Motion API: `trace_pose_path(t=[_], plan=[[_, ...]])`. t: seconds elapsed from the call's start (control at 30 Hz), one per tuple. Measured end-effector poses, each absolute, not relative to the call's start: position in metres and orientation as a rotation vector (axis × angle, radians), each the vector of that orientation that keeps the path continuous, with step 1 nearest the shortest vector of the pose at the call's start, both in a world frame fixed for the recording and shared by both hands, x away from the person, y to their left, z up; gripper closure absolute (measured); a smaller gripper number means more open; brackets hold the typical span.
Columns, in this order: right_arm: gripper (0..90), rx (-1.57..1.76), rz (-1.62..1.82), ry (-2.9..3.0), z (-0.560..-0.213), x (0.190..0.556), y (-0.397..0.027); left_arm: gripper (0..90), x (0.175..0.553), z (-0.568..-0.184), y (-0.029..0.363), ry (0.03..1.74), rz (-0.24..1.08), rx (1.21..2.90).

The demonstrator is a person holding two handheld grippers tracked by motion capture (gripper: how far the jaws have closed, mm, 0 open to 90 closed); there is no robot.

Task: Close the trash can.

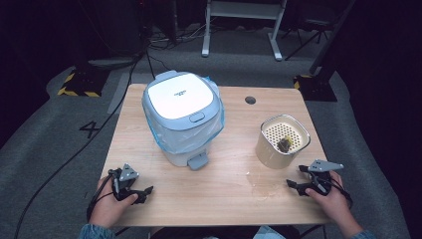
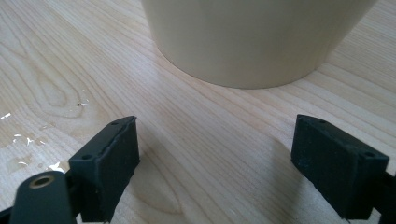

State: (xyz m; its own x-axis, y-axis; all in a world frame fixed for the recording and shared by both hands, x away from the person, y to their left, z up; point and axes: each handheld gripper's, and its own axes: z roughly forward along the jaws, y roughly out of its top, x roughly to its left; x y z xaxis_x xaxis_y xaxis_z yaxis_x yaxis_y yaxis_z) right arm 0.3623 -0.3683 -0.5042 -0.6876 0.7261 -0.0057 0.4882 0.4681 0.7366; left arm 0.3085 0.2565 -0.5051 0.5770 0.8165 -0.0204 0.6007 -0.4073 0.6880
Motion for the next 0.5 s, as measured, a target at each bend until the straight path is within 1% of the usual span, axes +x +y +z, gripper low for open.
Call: trace_pose_path(t=[0.2, 0.5], plan=[[15.0, 1.032, 1.050, 2.400, -0.5042, 0.3623, -0.3682, 14.3, 0.3131, -0.5051, 0.2522, 1.198, 0.451, 2.113], [14.6, 1.033, 1.048, 2.400, -0.5042, 0.3624, -0.3681, 14.3, 0.3130, -0.5050, 0.2516, 1.212, 0.459, 2.107]])
